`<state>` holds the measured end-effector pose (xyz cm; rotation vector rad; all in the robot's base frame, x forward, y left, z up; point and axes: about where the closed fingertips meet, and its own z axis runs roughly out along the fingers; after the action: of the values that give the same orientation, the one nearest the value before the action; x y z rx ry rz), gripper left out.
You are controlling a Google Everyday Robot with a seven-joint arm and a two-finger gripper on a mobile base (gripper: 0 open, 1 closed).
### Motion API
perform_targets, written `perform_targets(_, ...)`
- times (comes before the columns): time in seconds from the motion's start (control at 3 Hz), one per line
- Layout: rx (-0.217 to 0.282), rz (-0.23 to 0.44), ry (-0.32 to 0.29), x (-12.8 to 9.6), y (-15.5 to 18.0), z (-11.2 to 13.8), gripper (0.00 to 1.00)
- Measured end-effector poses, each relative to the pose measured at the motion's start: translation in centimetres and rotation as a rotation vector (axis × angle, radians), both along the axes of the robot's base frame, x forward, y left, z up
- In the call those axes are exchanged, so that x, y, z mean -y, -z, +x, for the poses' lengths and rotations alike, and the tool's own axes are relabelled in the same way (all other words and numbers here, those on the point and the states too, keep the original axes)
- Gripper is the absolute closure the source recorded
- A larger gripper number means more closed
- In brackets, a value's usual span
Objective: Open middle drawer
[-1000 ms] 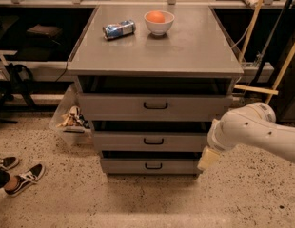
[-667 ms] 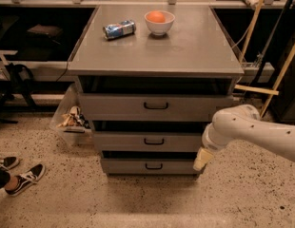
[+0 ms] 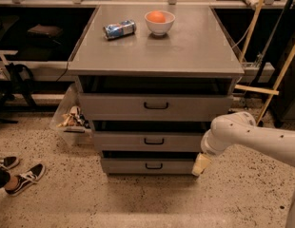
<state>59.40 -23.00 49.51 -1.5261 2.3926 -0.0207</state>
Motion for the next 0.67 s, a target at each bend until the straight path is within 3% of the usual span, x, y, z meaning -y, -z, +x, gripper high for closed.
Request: perform_targets(0.67,0.047,0.128,-0.162,-6.5,3.7,3.3,0.00)
